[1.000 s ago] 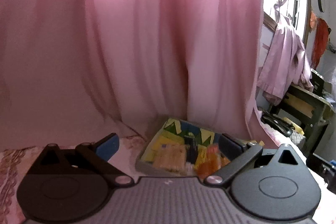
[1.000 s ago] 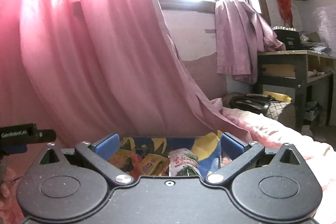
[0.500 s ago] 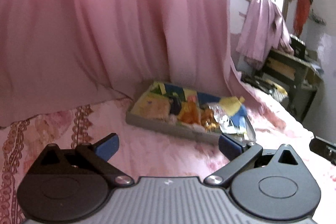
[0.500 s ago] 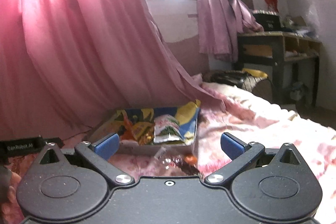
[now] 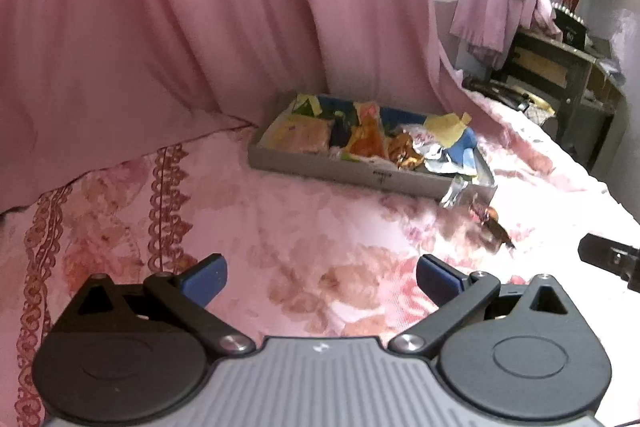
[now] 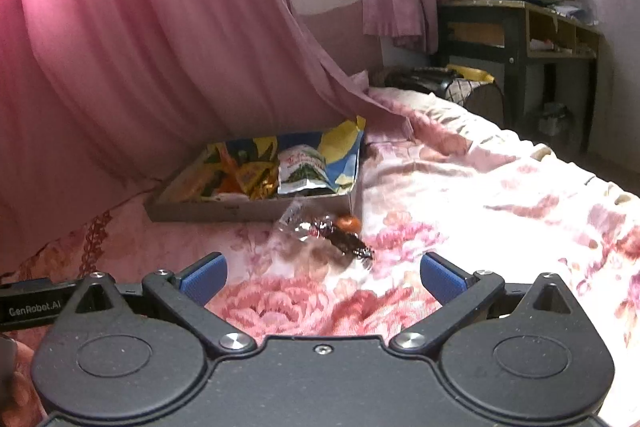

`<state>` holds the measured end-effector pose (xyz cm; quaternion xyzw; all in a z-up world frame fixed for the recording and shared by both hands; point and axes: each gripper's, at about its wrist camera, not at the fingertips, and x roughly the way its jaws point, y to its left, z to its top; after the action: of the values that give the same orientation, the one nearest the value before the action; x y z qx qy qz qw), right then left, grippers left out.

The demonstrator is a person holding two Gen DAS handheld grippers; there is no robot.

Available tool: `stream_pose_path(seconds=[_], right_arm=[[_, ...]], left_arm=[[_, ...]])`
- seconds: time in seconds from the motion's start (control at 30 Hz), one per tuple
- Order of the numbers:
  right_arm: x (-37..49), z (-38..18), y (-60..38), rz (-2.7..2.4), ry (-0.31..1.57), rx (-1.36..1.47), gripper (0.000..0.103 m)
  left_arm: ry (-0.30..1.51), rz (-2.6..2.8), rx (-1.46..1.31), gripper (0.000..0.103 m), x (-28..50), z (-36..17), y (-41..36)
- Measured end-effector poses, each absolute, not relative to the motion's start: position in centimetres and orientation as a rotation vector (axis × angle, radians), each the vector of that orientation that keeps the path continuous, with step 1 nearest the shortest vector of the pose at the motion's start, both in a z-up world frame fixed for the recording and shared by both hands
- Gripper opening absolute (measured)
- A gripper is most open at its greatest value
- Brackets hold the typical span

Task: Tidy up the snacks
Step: 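Lift both tools out of the box and back away, then grasp the brown jerky stick with right tool while left tool approaches the tangerine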

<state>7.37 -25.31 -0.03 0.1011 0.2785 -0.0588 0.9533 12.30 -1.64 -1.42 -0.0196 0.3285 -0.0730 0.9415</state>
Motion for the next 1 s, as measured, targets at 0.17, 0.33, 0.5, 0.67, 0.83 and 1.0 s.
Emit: stream_pose_path(seconds=[0.17,0.33,0.5,0.67,0.83,1.0], right_arm=[[7.7,-0.4,-25.3,-0.124,0.608,0.205,0.102],[8.2,-0.9,-25.5,-0.136,0.644,0.215,0.102],[8.8,-1.5,-25.5,-0.139,0.681,0.214,0.102],[9.4,-1.8,-25.3,-0.123,0.718,0.212,0.102],[10.7,-2.3,-25.4,-0.09,0.775,0.213,0.102],[12.2,-2.4,-26.0,-0.068,0.807,0.221,0.102]], left_arm=[[0.708,-0.14,-0.023,0.103,12.4,-1.8,-1.9],[0.731,-0.147,-0.001,0.103,12.5,-2.2,-2.3],[0.742,-0.159,0.012,0.103,12.7,-2.4,-2.7],[0.756,-0.168,0.018,0.103,13.2,-2.7,-3.1],[0.761,-0.193,0.028,0.103,14.1,-3.1,-3.8],[0.751,-0.224,0.064,0.103,15.4,-3.3,-4.8]])
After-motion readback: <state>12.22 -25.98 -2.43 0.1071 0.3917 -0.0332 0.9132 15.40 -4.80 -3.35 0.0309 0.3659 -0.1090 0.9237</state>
